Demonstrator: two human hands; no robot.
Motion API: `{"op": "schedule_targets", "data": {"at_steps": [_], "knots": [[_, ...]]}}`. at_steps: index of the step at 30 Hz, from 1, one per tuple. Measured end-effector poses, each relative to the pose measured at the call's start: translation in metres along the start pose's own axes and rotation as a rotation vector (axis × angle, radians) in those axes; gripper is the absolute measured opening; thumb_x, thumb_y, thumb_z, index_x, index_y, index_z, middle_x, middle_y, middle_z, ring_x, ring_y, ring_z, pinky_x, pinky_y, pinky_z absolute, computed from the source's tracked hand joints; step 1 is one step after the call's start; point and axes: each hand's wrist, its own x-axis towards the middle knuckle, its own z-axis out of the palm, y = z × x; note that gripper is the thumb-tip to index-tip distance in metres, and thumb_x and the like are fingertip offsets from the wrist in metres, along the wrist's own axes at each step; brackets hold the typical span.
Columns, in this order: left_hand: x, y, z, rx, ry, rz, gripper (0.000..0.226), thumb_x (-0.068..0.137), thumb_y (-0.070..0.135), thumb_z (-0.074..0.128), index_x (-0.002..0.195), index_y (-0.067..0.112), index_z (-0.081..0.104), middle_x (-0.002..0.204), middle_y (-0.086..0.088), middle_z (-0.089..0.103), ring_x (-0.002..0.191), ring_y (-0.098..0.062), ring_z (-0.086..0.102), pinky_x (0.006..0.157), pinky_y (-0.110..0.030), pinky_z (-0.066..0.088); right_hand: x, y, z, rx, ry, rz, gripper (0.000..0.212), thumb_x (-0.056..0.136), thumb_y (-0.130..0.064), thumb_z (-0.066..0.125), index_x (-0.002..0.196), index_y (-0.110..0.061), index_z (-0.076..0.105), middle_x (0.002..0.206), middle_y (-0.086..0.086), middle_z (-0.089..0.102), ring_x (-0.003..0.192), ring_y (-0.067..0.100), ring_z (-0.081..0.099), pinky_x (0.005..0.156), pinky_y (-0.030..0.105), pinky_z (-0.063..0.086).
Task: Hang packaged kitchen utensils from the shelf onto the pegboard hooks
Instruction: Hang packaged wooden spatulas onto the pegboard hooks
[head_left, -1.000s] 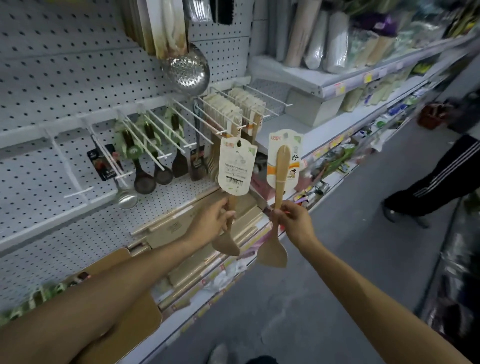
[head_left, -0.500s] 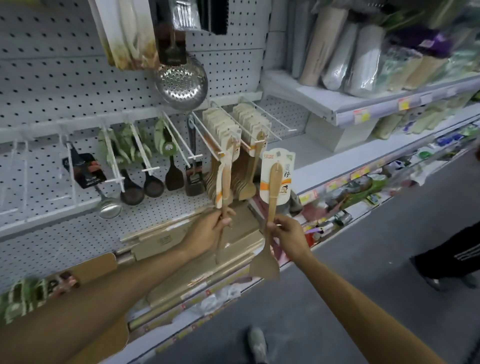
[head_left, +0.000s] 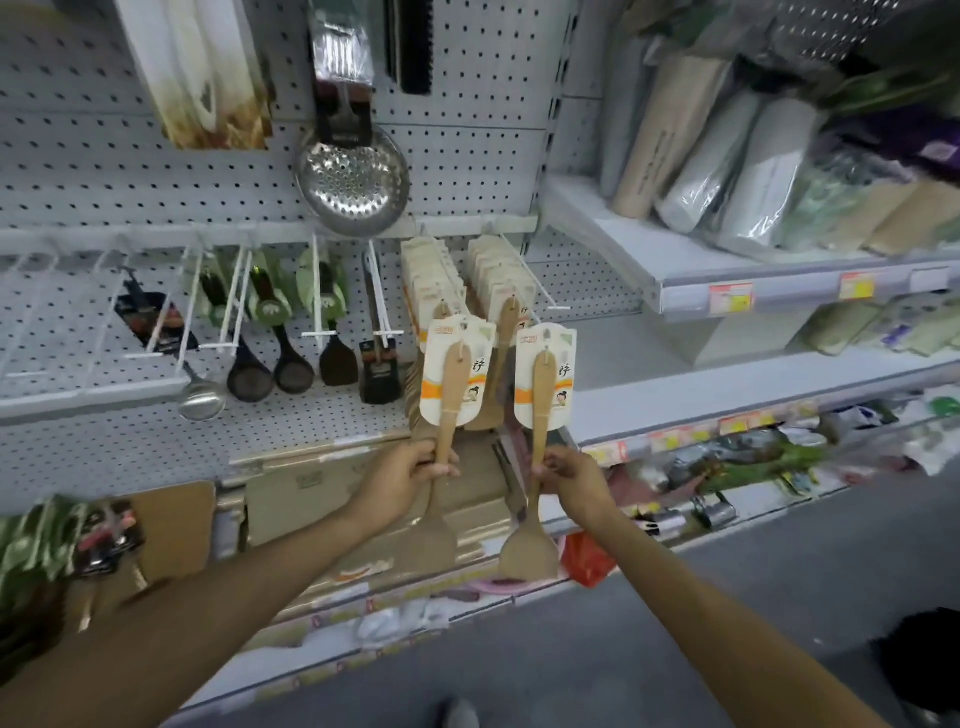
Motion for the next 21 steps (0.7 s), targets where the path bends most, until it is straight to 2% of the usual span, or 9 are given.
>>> {"op": "schedule_targets", "data": {"at_steps": [2,5,10,14,16,18,21], "knots": [[-0.001,0.000,0.002,-0.032,0.015,-0.045,0.018,0.092,0.001,0.065,0.097,0.018,0.070,0.093,0.007,0.077,0.095,-0.008,0.073,0.096,-0.038,0.055,0.008,0.005,-0.003,-0.016,-0.027,0.020,0.005,0.077,-0.014,0.065,0.073,-0.015,0.065,0.072,0.016,0.061,0.072,0.030,0.058,0.074,0.066,0.049],[0.000,-0.003,0.003,0.030,0.073,-0.047,0.019,0.089,0.010,0.071,0.095,0.029,0.072,0.097,0.008,0.077,0.094,-0.008,0.072,0.092,-0.039,0.057,0.017,0.010,-0.005,-0.026,-0.048,0.041,0.010,0.075,-0.017,0.065,0.069,-0.024,0.069,0.074,0.015,0.065,0.074,0.030,0.061,0.077,0.064,0.050],[0.006,0.002,0.001,0.103,0.068,-0.025,0.024,0.088,0.014,0.073,0.088,0.038,0.073,0.095,0.015,0.076,0.092,-0.004,0.070,0.092,-0.037,0.056,0.035,0.024,-0.010,-0.072,-0.033,0.050,0.006,0.076,-0.023,0.066,0.075,-0.027,0.071,0.080,0.015,0.071,0.082,0.042,0.067,0.082,0.062,0.053],[0.011,0.003,-0.002,0.150,0.046,-0.034,0.026,0.088,0.020,0.073,0.084,0.045,0.073,0.094,0.022,0.074,0.092,0.000,0.069,0.091,-0.038,0.056,0.042,0.014,-0.008,-0.006,-0.020,0.048,0.006,0.081,-0.006,0.065,0.079,-0.012,0.067,0.078,0.015,0.069,0.079,0.035,0.066,0.083,0.058,0.054],[0.013,0.003,-0.003,0.139,0.042,-0.033,0.015,0.085,0.034,0.072,0.089,0.048,0.073,0.096,0.022,0.074,0.093,-0.001,0.069,0.091,-0.038,0.056,0.046,0.013,-0.007,-0.005,-0.023,0.050,0.017,0.086,0.007,0.061,0.079,-0.008,0.065,0.077,0.017,0.066,0.076,0.031,0.063,0.081,0.056,0.053],[0.013,0.003,-0.004,0.120,0.060,-0.030,0.012,0.081,0.042,0.070,0.092,0.045,0.073,0.097,0.021,0.074,0.093,-0.001,0.070,0.090,-0.039,0.056,0.049,0.011,-0.004,-0.013,-0.023,0.062,0.025,0.089,0.012,0.056,0.078,-0.009,0.063,0.078,0.018,0.064,0.075,0.029,0.061,0.078,0.048,0.054],[0.013,0.000,-0.005,0.144,0.086,-0.031,0.016,0.088,0.022,0.073,0.090,0.038,0.075,0.097,0.020,0.075,0.093,0.000,0.069,0.091,-0.036,0.056,0.053,0.014,0.000,-0.022,0.003,0.076,0.023,0.090,0.011,0.056,0.080,-0.008,0.064,0.078,0.015,0.063,0.067,0.016,0.061,0.067,0.030,0.052]]}}
